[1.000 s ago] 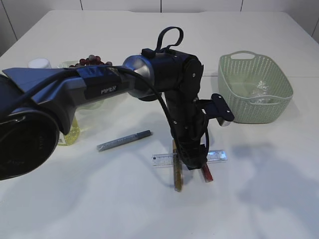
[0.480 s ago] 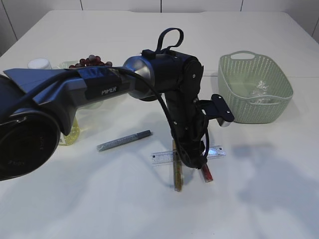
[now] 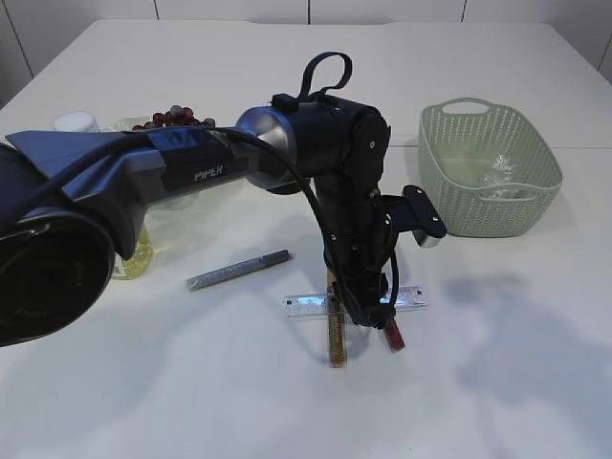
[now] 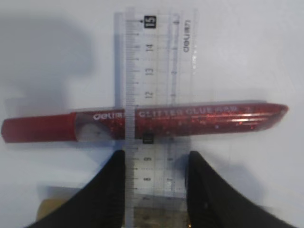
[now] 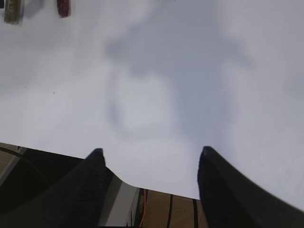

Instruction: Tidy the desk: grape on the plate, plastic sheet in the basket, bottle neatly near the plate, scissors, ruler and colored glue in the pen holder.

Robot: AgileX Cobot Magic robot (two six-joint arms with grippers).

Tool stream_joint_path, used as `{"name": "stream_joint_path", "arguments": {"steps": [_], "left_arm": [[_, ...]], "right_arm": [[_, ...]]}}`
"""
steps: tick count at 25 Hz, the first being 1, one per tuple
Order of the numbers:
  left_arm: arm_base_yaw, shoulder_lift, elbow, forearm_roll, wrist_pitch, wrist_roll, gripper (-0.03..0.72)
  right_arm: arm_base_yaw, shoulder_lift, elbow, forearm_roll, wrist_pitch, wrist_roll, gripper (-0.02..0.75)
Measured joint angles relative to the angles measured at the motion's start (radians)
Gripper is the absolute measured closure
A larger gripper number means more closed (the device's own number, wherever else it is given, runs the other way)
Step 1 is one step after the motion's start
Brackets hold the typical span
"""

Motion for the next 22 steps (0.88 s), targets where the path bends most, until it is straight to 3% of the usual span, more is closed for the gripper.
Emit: {"name": "stream_joint_path", "arguments": {"steps": [14, 22], "left_arm": [[0.0, 0.0, -0.105, -0.011, 0.051, -0.063, 0.418], [0.0, 0.0, -0.16, 0.038, 0.055, -0.335, 0.418]], "right_arm": [[0.0, 0.0, 0.0, 0.0, 0.0, 0.0, 0.261], [0.0, 0.0, 0.0, 0.0, 0.0, 0.0, 0.261]]}}
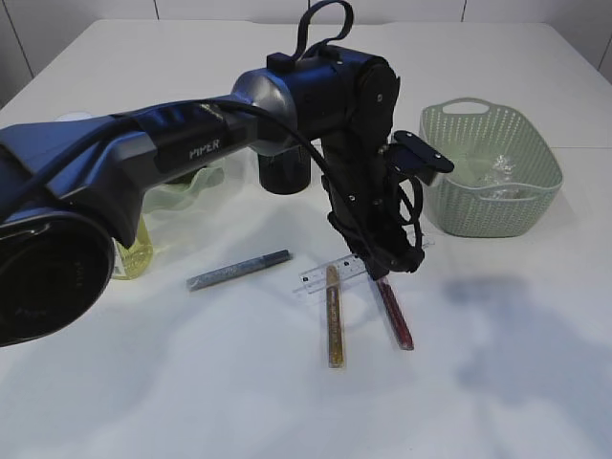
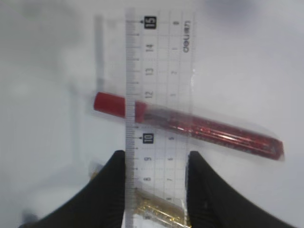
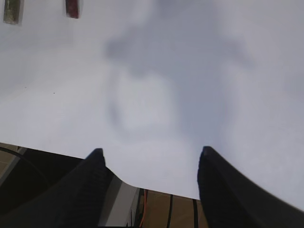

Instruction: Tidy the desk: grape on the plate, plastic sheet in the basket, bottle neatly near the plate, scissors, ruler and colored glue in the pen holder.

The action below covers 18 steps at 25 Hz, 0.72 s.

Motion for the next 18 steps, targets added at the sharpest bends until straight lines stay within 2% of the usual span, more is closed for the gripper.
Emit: {"name": "stream_joint_path", "arguments": {"steps": [5, 9, 12, 18], "left_arm": [[0.0, 0.0, -0.048, 0.068, 0.004, -0.262, 0.418], [0.009, -0.002, -0.061, 0.059, 0.008, -0.44, 0.418], [0.019, -0.013, -0.061, 0.041, 0.012, -0.498, 0.418], [0.058, -0.073, -0.061, 0.024, 0.016, -0.525, 0.418]], "right_arm": [[0.0, 0.0, 0.0, 0.0, 0.0, 0.0, 0.261], [0.0, 0.0, 0.0, 0.0, 0.0, 0.0, 0.261], [0.0, 0.0, 0.0, 0.0, 0.0, 0.0, 0.261], [0.0, 0.0, 0.0, 0.0, 0.0, 0.0, 0.261]]}}
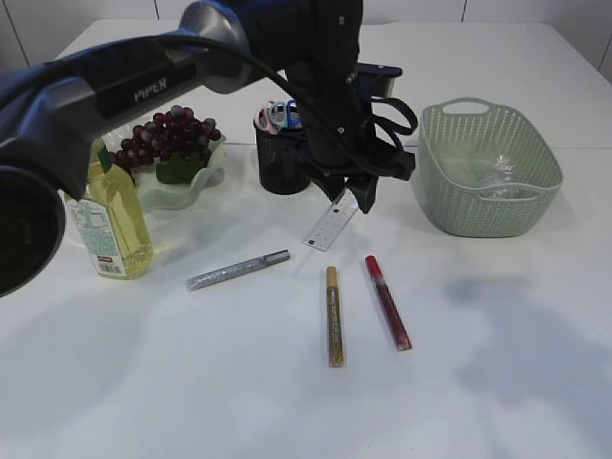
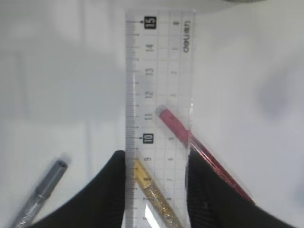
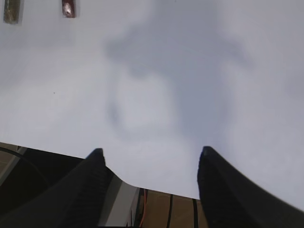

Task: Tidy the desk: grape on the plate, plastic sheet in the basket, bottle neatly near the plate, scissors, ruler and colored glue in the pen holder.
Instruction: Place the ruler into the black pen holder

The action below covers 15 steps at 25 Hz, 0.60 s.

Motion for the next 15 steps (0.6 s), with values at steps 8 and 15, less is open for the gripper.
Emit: {"name": "stream_joint_path", "arguments": {"steps": [8, 15], "left_arm": [[0.038, -0.084, 0.0, 0.102, 0.003, -0.026, 0.418], [0.036, -0.151, 0.0, 0.068, 0.007, -0.029, 0.418]], "right_arm": [[0.0, 0.0, 0.0, -0.011, 0.0, 0.0, 0.261], [0.0, 0.0, 0.0, -0.011, 0.0, 0.0, 0.261]]}}
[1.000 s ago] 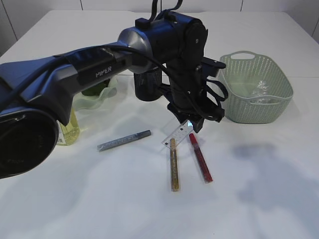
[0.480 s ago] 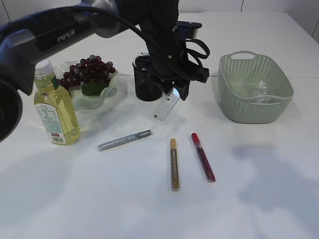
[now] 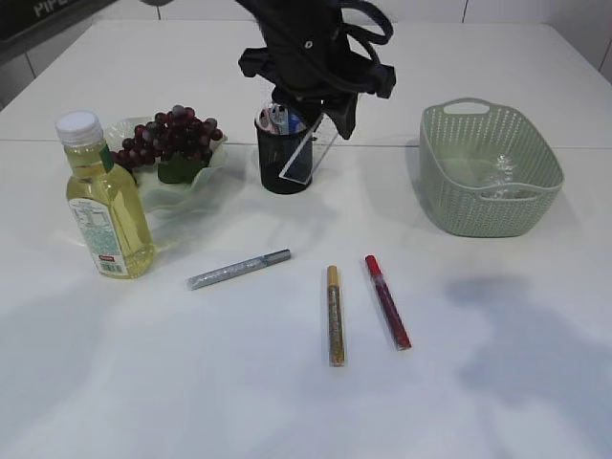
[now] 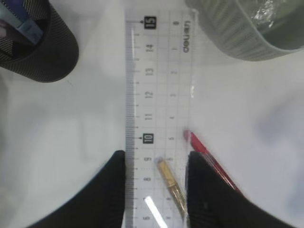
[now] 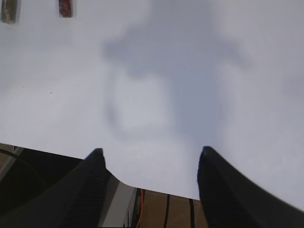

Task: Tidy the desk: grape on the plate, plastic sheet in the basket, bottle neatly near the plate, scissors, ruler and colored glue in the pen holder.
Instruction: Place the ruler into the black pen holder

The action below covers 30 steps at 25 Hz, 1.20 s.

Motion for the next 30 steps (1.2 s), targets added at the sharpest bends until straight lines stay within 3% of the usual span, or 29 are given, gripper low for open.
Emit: {"name": "stream_joint_path", "arguments": {"steps": [7, 30], "left_arm": [[-0.042, -0.034, 0.0, 0.061, -0.028, -0.027, 0.418], [-0.045, -0.028, 0.002, 0.214, -0.886, -0.052, 0.418]], "right_arm": [[0.0, 0.0, 0.0, 0.0, 0.0, 0.0, 0.261], [0.0, 0.0, 0.0, -0.038, 0.0, -0.002, 0.262]]}}
